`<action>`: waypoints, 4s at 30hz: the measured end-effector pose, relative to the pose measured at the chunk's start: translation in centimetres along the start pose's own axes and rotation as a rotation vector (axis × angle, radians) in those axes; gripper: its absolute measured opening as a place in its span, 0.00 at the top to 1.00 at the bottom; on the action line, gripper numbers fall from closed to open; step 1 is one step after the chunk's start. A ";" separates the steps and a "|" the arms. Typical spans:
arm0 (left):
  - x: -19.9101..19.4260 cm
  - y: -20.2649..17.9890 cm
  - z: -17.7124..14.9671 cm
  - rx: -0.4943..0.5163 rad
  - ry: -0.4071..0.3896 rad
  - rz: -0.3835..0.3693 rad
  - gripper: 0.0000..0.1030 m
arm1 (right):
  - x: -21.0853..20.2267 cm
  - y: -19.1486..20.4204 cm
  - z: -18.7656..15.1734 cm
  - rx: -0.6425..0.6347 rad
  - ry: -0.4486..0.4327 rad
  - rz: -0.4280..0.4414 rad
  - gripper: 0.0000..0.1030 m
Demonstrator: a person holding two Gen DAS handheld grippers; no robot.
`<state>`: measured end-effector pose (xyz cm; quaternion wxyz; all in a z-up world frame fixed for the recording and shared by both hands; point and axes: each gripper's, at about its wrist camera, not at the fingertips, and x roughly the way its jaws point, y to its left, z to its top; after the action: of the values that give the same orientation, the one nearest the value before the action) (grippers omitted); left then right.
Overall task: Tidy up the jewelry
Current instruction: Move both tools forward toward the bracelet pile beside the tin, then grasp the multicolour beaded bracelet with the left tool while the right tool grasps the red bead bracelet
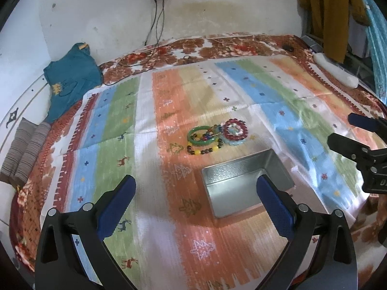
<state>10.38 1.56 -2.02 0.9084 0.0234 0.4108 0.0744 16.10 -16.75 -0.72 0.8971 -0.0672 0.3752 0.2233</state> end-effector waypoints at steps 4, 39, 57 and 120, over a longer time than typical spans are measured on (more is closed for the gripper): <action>1.1 -0.3 0.3 0.017 0.020 0.001 0.05 | 0.7 0.2 0.5 -0.022 0.010 -0.007 0.04; 9.9 -0.4 3.4 0.129 0.097 0.010 0.05 | 10.3 -1.1 4.6 -0.019 0.155 -0.046 0.04; 14.3 -0.7 4.5 0.159 0.143 -0.013 0.06 | 14.4 -2.3 5.9 0.002 0.148 -0.075 0.04; 23.4 -3.7 6.3 0.258 0.275 -0.214 0.82 | 27.4 -1.6 5.9 -0.032 0.382 -0.068 0.42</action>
<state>30.83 1.60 -15.62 0.8359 0.0852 0.5373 -0.0731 37.53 -6.88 -15.87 0.8156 -0.1354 0.5324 0.1818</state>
